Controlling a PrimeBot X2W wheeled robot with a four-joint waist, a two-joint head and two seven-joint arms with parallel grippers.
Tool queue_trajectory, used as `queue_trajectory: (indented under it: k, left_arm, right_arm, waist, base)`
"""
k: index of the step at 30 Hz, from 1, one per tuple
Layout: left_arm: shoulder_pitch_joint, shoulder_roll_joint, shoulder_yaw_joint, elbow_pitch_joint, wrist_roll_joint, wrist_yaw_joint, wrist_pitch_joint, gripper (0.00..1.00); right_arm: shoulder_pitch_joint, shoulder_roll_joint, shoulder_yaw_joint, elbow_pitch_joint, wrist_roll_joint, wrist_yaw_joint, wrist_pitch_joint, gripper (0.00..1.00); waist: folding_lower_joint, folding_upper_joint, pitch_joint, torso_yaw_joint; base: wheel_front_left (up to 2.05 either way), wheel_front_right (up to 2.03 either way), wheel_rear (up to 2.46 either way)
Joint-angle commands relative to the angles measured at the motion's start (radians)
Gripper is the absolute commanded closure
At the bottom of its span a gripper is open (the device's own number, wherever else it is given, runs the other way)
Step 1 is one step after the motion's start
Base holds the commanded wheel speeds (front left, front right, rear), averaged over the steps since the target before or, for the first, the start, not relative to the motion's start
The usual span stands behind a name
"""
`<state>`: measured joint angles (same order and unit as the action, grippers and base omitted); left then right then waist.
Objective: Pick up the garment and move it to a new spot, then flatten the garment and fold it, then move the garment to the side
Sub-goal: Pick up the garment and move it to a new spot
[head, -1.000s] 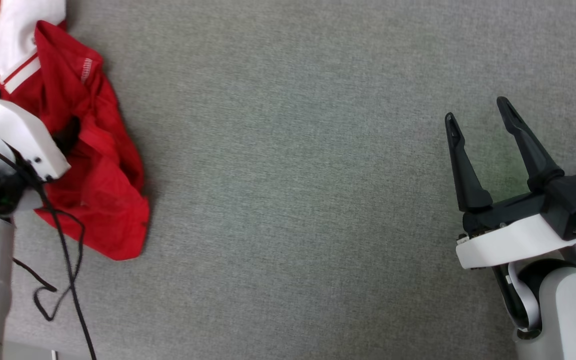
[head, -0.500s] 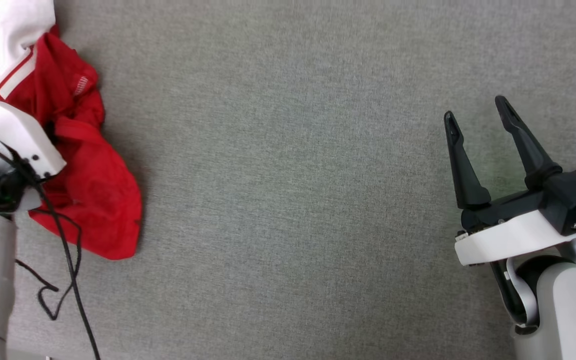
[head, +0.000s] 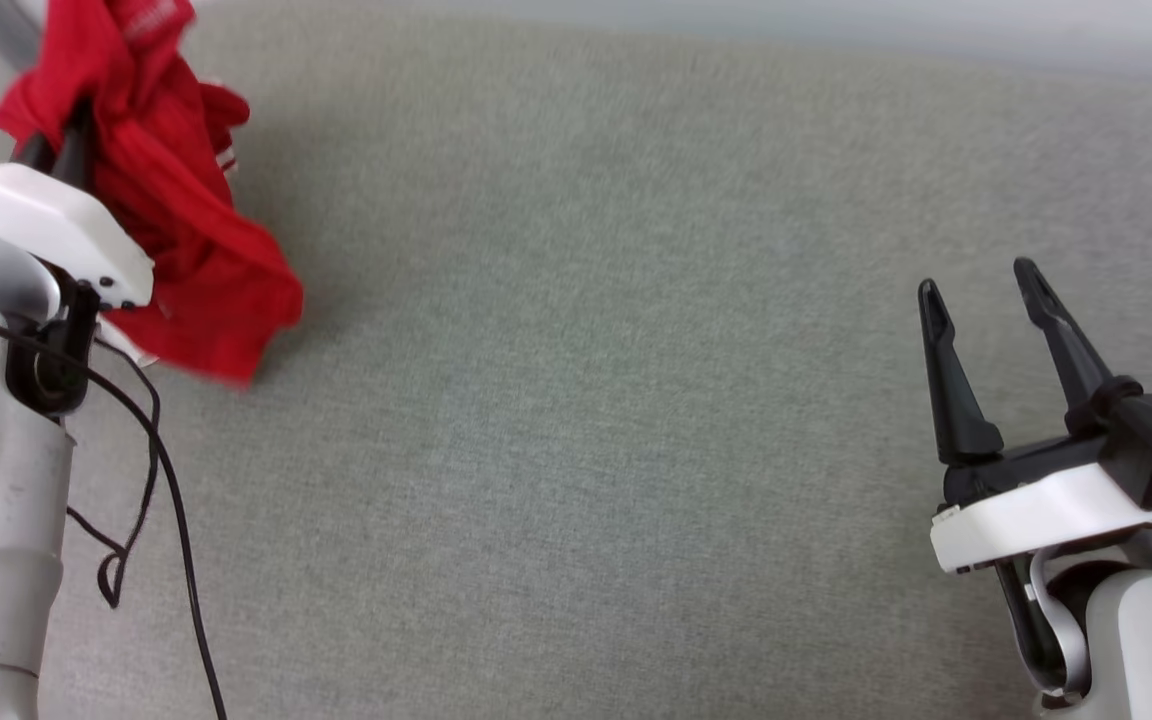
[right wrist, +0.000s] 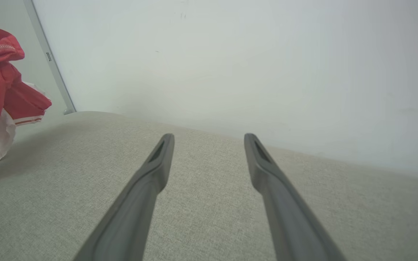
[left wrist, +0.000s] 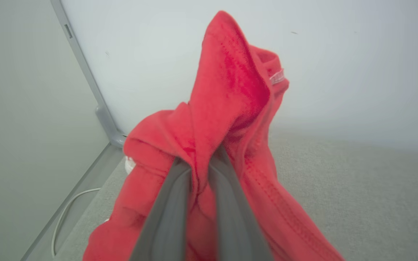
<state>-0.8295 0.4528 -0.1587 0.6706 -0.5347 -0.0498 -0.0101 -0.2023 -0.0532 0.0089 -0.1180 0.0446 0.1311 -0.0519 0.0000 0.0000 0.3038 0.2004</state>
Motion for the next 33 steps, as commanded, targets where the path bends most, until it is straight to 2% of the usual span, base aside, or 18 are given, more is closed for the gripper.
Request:
queue_trajectory:
  k: [1,6,12,22,28,33]
  left_arm:
    - [-0.004,0.0,-0.004,-0.011,0.005,0.004,-0.011,1.0]
    - [0.023,-0.008,-0.029,-0.1,0.048,0.025,-0.08,1.0]
    - [0.082,-0.036,-0.056,-0.239,0.049,0.038,-0.077,1.0]
    - [0.244,-0.125,-0.183,-0.456,0.026,0.023,0.023,1.0]
    - [0.337,-0.182,-0.297,-0.498,0.015,-0.005,0.096,1.0]
    - [0.423,-0.214,-0.395,-0.462,0.022,-0.02,0.145,1.0]
  right_arm:
    - [0.01,0.004,-0.003,0.005,0.01,-0.001,-0.003,0.0]
    - [0.051,0.004,-0.017,0.018,0.044,-0.001,-0.019,0.0]
    - [0.102,0.004,-0.033,0.021,0.067,-0.001,-0.018,0.0]
    - [0.163,0.004,-0.065,0.007,0.088,-0.001,-0.003,0.0]
    - [0.168,0.004,-0.072,-0.01,0.104,-0.001,-0.005,0.0]
    - [0.152,0.004,-0.069,-0.009,0.118,-0.001,-0.018,0.0]
  waist:
    - [0.0,0.0,-0.038,-0.02]
    - [0.0,0.0,-0.106,-0.076]
    - [0.0,0.0,-0.165,-0.175]
    - [0.0,0.0,-0.195,-0.338]
    - [0.0,0.0,-0.157,-0.381]
    - [0.0,0.0,-0.112,-0.392]
  base:
    - [0.0,0.0,0.0]
    - [0.0,0.0,0.0]
    - [0.0,0.0,0.0]
    - [0.0,0.0,0.0]
    - [0.0,0.0,0.0]
    - [0.0,0.0,0.0]
